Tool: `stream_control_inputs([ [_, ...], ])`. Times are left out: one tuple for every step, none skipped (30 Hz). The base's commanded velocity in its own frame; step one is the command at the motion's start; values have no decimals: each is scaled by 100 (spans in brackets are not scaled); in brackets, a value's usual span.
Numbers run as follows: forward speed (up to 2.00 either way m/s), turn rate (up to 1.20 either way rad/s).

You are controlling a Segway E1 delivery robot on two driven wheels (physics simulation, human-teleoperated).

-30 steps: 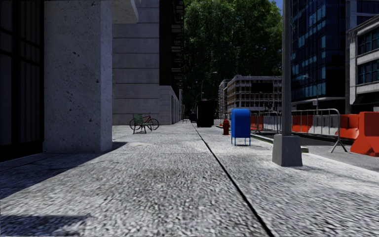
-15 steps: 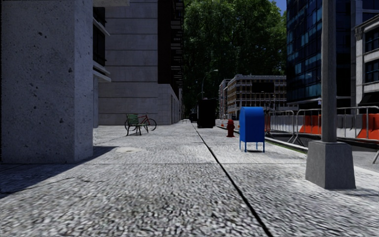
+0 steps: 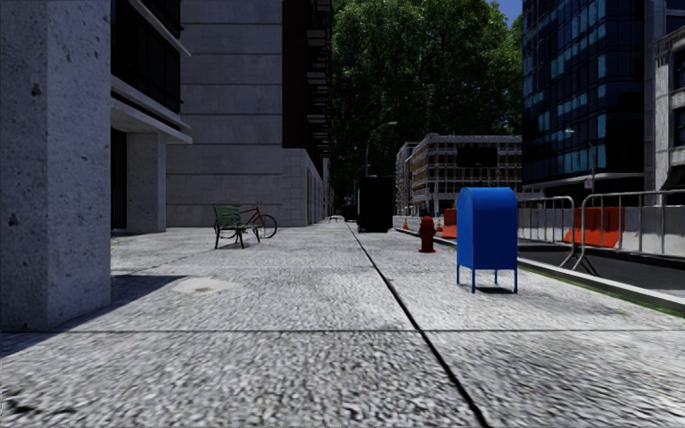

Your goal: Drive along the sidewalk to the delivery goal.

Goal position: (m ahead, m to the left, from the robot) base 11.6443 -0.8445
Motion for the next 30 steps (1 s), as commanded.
stream_control_inputs([
  [200,0],
  [200,0],
  [200,0],
  [200,0],
  [200,0],
  [200,0],
  [200,0],
  [200,0],
  [200,0],
  [200,0],
  [200,0],
  [200,0],
  [200,0],
  [200,0],
  [200,0],
  [200,0],
  [200,0],
  [200,0],
  [200,0],
  [200,0],
  [200,0],
  [200,0],
  [200,0],
  [200,0],
  [200,0],
  [200,0],
  [200,0],
  [200,0],
  [200,0],
  [200,0],
])
